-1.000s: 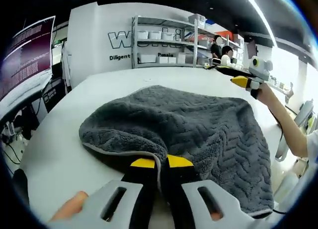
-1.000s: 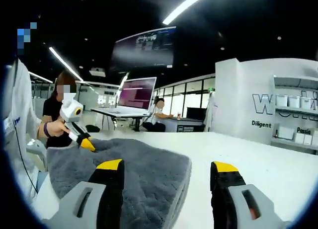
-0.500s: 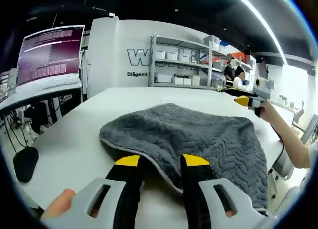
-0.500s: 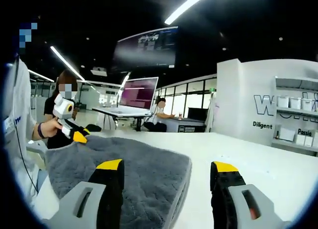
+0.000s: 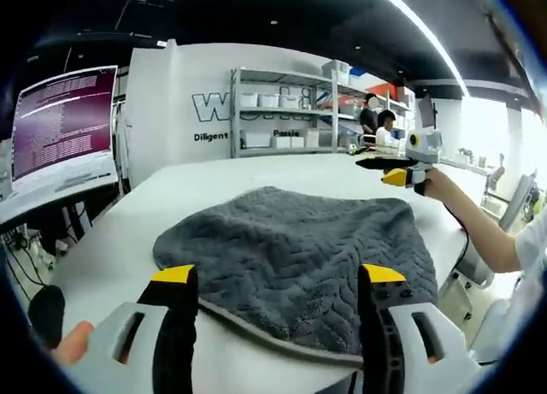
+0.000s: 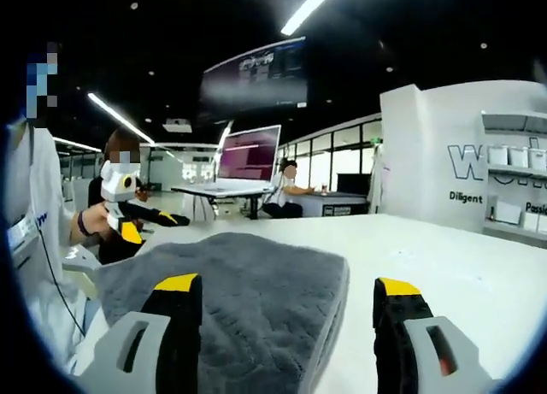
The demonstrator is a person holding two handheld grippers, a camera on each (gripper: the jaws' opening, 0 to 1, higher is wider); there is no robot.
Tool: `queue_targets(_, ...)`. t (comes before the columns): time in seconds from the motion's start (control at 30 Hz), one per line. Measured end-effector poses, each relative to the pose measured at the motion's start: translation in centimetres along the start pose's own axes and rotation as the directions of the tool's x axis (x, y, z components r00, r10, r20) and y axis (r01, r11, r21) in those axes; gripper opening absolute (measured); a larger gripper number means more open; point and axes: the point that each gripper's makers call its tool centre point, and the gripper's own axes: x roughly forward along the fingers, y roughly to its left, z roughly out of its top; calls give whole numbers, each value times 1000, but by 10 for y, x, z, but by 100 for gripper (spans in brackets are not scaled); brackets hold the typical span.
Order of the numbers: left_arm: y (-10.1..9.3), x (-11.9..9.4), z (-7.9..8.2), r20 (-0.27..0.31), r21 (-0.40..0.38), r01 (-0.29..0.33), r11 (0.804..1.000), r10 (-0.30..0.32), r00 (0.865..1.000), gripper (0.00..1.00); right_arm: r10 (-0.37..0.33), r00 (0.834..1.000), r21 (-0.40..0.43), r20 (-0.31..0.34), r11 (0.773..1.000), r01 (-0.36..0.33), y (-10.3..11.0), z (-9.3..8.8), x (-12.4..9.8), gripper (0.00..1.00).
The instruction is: Open the folded towel by lifting each exposed corner and separating the folded layers until the towel lies flat within the target outline without major curled edges
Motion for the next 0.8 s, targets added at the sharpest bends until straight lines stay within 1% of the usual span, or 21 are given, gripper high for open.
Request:
queue_targets(0.07, -1, 6, 6, 28, 22, 2, 1000, -3, 1000, 98, 30, 999, -5, -25, 1000, -30, 8, -5, 4, 85)
queue_targets(0.1, -4, 9, 6, 23, 31, 12, 999, -13, 1000, 98, 42, 999, -10, -30, 999, -43, 12, -6, 6, 87)
queue_targets(0.13, -8, 13, 3, 0, 41, 36, 998, -37, 999, 99, 55, 998, -12, -37, 998, -56, 15, -7, 7, 90)
queue_targets(0.2, -16, 20, -4, -54, 37, 78, 996, -76, 996, 99, 72, 996, -11, -51, 997, -73, 19, -11, 9, 95)
queue_targets(0.27, -23, 28, -7, -67, 36, 111, 993, -108, 992, 99, 83, 995, -8, -59, 996, -84, 21, -13, 10, 99)
queue_targets(0.33, -29, 33, -11, -87, 19, 144, 989, -141, 986, 99, 92, 994, -5, -56, 996, -92, 23, -12, 9, 99)
queue_targets(0.37, -31, 36, -12, -92, 21, 157, 987, -154, 984, 99, 95, 994, -2, -52, 995, -96, 23, -11, 8, 99)
queue_targets(0.43, -35, 40, -17, -121, 33, 177, 984, -172, 978, 99, 101, 994, 3, -36, 995, -101, 24, -7, 7, 99)
queue_targets(0.5, -38, 43, -22, -150, 53, 194, 979, -185, 971, 99, 108, 994, 10, -20, 994, -107, 24, -4, 5, 99)
queue_targets(0.63, -41, 51, -25, -171, 72, 210, 975, -195, 966, 99, 111, 994, 14, 3, 994, -111, 26, 1, 4, 99)
queue_targets(0.7, -47, 56, -29, -198, 67, 242, 968, -225, 954, 99, 109, 994, 14, 7, 994, -109, 25, 2, 4, 99)
queue_targets(0.73, -52, 57, -30, -211, 63, 262, 963, -243, 947, 99, 109, 994, 12, 7, 994, -109, 26, 2, 4, 99)
queue_targets(0.8, -63, 62, -31, -227, 61, 288, 956, -267, 937, 99, 111, 994, 5, 7, 994, -111, 27, 3, 4, 99)
